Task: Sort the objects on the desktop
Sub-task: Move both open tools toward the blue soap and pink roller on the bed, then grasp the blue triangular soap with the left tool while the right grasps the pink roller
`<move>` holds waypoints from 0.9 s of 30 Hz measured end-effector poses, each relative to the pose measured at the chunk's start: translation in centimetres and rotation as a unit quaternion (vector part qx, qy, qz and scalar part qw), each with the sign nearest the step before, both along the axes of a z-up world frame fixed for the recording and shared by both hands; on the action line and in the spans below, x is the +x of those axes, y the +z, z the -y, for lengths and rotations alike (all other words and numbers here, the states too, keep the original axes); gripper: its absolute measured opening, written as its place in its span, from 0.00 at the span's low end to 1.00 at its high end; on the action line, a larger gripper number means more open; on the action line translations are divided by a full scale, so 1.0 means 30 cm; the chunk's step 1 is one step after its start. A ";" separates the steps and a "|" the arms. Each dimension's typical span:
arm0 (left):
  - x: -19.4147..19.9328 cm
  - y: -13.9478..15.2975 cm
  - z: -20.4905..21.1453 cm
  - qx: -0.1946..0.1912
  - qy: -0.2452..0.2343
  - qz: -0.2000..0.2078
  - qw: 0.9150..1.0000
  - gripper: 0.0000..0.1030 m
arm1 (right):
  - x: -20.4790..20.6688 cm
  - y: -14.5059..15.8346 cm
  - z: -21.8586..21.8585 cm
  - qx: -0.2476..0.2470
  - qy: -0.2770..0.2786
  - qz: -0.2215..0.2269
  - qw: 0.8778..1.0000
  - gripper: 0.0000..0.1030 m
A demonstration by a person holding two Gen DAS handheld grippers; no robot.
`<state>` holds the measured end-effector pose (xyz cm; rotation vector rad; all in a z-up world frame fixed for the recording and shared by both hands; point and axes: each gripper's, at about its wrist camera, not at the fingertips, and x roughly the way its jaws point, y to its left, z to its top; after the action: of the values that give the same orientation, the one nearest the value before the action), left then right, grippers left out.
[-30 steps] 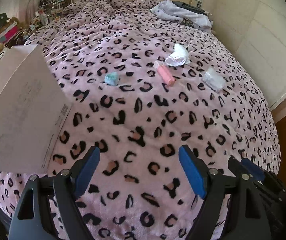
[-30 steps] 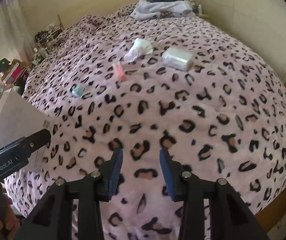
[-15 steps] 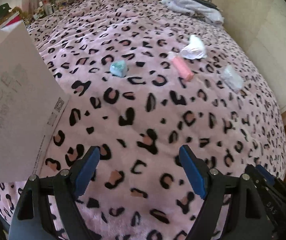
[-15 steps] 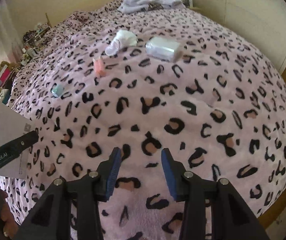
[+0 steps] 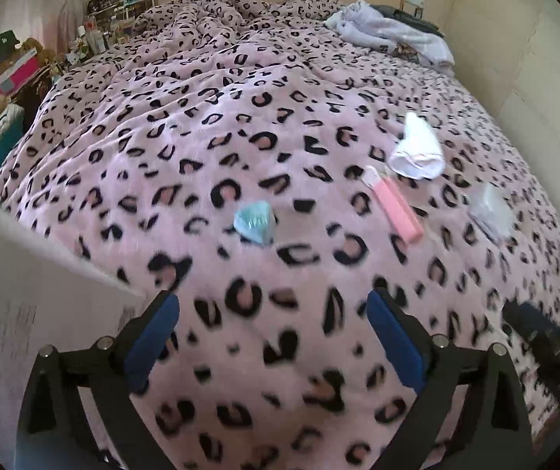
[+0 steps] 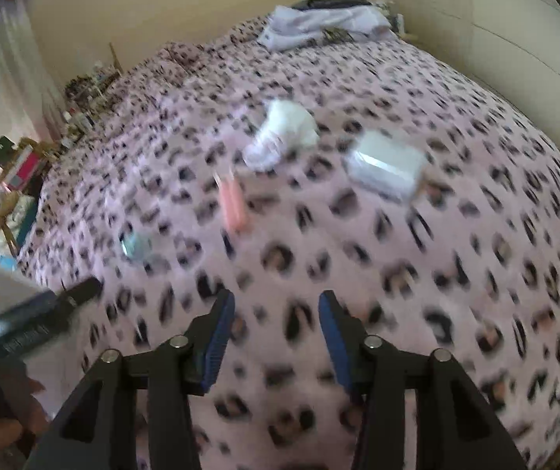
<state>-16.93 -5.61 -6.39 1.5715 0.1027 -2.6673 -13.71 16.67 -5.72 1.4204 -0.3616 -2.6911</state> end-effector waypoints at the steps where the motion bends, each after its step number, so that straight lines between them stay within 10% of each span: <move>1: -0.029 -0.017 0.002 -0.001 0.000 0.005 1.000 0.95 | -0.044 -0.003 0.016 0.001 0.009 0.000 1.000 0.48; 27: -0.338 -0.312 0.036 0.003 0.016 0.057 0.998 0.95 | -0.482 -0.274 0.222 0.036 0.079 0.051 0.995 0.48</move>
<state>-27.07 -6.69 -15.76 1.7038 0.1296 -2.5504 -28.16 10.02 -13.94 1.5404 -0.1529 -2.5360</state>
